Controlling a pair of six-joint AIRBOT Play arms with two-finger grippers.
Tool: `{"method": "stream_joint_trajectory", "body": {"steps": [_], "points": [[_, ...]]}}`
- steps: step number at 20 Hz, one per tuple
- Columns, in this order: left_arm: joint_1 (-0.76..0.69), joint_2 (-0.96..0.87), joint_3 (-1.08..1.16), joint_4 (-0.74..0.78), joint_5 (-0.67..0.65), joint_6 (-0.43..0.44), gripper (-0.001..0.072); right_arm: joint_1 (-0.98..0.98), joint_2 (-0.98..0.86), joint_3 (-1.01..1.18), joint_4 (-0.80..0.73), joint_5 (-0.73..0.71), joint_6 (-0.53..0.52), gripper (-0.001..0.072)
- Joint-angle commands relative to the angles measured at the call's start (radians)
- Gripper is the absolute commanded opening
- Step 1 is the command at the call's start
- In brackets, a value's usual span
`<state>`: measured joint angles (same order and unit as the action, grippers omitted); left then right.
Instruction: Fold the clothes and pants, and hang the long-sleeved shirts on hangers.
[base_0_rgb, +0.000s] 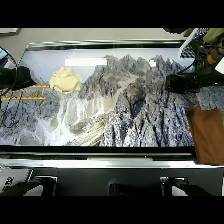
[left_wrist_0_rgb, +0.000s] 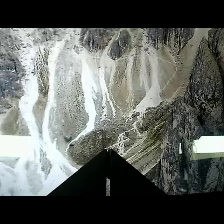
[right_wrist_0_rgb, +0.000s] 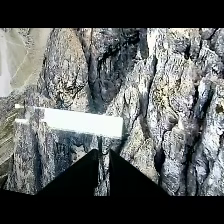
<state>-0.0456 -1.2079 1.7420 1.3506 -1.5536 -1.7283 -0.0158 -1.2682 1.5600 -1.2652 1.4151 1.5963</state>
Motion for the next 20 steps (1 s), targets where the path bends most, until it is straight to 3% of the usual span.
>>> {"method": "stream_joint_trajectory", "body": {"steps": [1,20], "points": [[0.0,0.0,0.0,0.0,0.0,0.0,0.0019,0.001,0.001,0.001,0.0,0.0,0.0,0.0114],[0.0,-0.003,0.0,0.001,0.0,0.0,0.0019,0.001,0.001,0.001,-0.002,-0.016,-0.006,0.0113]]}}
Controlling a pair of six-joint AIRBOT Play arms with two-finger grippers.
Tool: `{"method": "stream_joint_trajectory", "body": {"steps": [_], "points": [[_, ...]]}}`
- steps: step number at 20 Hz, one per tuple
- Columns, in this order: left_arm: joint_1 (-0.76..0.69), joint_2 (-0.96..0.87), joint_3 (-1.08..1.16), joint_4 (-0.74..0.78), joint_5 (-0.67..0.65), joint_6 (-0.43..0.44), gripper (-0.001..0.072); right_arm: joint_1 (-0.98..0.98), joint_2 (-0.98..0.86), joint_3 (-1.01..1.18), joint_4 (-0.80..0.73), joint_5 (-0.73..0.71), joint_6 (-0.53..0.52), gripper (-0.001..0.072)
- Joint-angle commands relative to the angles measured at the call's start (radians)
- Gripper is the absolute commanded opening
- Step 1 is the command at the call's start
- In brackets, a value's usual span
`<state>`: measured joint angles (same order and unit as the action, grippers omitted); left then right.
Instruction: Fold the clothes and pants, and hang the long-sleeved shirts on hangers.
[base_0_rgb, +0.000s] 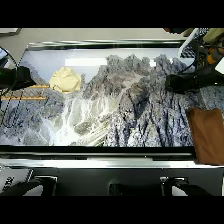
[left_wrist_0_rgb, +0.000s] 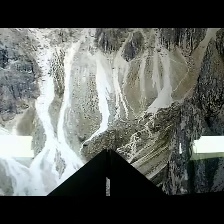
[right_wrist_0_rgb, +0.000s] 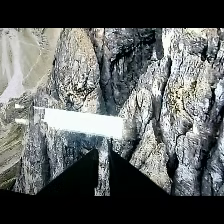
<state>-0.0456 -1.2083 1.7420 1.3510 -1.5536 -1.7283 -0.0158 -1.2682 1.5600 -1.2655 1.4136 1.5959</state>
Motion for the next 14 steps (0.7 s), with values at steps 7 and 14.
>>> {"method": "stream_joint_trajectory", "body": {"steps": [7,14], "points": [[0.001,-0.099,0.0,0.085,0.082,-0.084,0.0615,0.001,0.001,0.001,0.015,-0.098,-0.003,0.0115],[0.034,-0.539,0.0,0.15,0.611,-0.169,0.0615,0.001,0.001,0.001,0.011,-0.113,-0.003,0.0317]]}}
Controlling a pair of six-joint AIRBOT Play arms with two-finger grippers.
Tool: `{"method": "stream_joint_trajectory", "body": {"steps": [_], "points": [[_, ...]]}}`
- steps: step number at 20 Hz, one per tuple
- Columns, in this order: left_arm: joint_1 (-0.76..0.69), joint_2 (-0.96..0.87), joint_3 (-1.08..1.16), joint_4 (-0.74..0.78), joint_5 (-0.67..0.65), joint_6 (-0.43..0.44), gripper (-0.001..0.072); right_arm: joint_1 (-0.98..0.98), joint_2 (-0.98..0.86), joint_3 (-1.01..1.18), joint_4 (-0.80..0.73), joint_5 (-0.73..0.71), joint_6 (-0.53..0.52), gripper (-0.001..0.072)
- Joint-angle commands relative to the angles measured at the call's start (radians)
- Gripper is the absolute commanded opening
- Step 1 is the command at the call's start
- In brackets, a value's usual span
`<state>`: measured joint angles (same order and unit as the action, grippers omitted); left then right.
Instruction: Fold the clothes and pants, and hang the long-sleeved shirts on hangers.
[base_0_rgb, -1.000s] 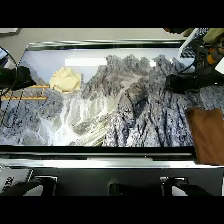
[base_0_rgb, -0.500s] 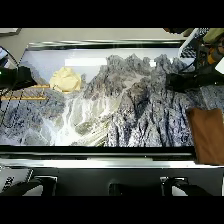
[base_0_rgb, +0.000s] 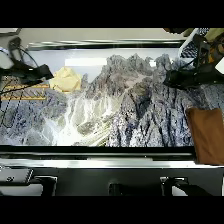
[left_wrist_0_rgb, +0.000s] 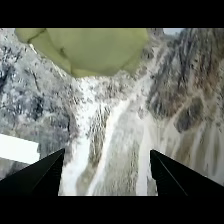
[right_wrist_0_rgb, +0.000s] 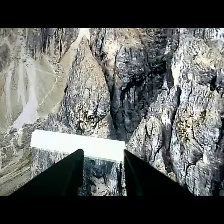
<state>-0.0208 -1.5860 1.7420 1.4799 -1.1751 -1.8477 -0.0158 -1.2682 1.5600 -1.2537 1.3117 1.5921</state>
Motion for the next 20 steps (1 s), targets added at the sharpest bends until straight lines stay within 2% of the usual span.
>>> {"method": "stream_joint_trajectory", "body": {"steps": [1,5,6,7,8,9,10,11,12,17,20], "points": [[0.009,-0.216,0.0,0.021,0.298,-0.05,0.0612,0.001,0.001,0.001,0.0,-0.017,0.0,0.0318],[0.009,-0.354,0.001,0.021,0.498,-0.098,0.0595,0.001,0.001,0.001,-0.012,-0.033,0.001,0.0318],[0.009,-0.374,0.001,0.021,0.524,-0.101,0.0467,0.001,0.0,0.001,-0.017,-0.035,0.0,0.0317],[0.01,-0.392,0.001,0.021,0.541,-0.101,0.042,0.001,0.001,0.001,-0.03,-0.04,0.0,0.0317],[0.013,-0.402,0.001,0.02,0.544,-0.114,0.0415,0.001,0.001,0.001,-0.043,-0.05,0.001,0.0318],[0.016,-0.404,0.001,0.02,0.536,-0.143,0.0337,0.001,0.001,0.001,-0.046,-0.058,0.001,0.0317],[0.018,-0.4,0.003,0.02,0.52,-0.143,0.0227,0.001,0.001,0.001,-0.045,-0.066,0.001,0.0318],[0.019,-0.396,0.014,0.02,0.48,-0.142,0.0085,0.001,0.001,0.001,-0.043,-0.074,0.002,0.0318],[0.022,-0.393,0.039,0.019,0.422,-0.13,0.0017,0.001,0.001,0.001,-0.041,-0.078,0.012,0.0318],[-0.006,-0.329,0.193,-0.005,0.183,-0.039,0.0014,0.001,0.001,0.001,-0.042,-0.044,0.039,0.0318],[-0.063,-0.24,0.253,-0.146,0.1,-0.006,0.0013,0.001,0.001,0.001,-0.072,0.014,0.062,0.0318]]}}
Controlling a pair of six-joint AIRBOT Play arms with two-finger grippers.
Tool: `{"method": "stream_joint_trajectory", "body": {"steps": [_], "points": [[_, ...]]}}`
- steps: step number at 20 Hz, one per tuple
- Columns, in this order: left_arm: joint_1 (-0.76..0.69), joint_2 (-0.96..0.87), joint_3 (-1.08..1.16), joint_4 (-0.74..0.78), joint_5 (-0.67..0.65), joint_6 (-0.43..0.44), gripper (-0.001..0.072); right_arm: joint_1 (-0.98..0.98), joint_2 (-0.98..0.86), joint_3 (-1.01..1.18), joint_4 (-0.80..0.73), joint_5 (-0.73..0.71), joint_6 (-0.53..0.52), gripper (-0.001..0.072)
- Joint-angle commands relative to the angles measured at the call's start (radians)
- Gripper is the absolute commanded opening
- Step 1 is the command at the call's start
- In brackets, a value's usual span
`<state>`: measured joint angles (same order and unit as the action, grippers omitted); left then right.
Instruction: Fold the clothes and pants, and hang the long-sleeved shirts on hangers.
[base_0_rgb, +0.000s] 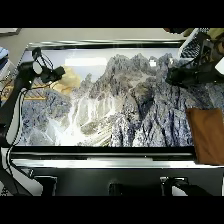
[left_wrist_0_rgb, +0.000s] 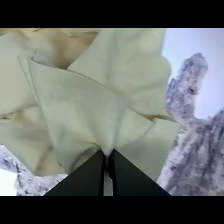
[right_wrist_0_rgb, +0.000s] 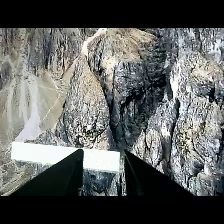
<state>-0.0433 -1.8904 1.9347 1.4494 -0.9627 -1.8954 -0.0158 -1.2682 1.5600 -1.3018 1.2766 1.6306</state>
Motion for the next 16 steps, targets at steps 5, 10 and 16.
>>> {"method": "stream_joint_trajectory", "body": {"steps": [5,10,16], "points": [[-0.222,0.14,0.072,-0.46,-0.123,0.029,0.0014,0.001,0.023,0.001,-0.208,0.195,0.105,0.0318],[-0.512,0.056,0.071,-0.473,-0.093,-0.067,0.0014,0.001,0.1,0.001,-0.497,0.345,0.138,0.0318],[-0.729,-0.157,0.067,-0.482,-0.096,-0.174,0.0015,0.001,0.163,0.0,-0.613,0.39,0.139,0.0318]]}}
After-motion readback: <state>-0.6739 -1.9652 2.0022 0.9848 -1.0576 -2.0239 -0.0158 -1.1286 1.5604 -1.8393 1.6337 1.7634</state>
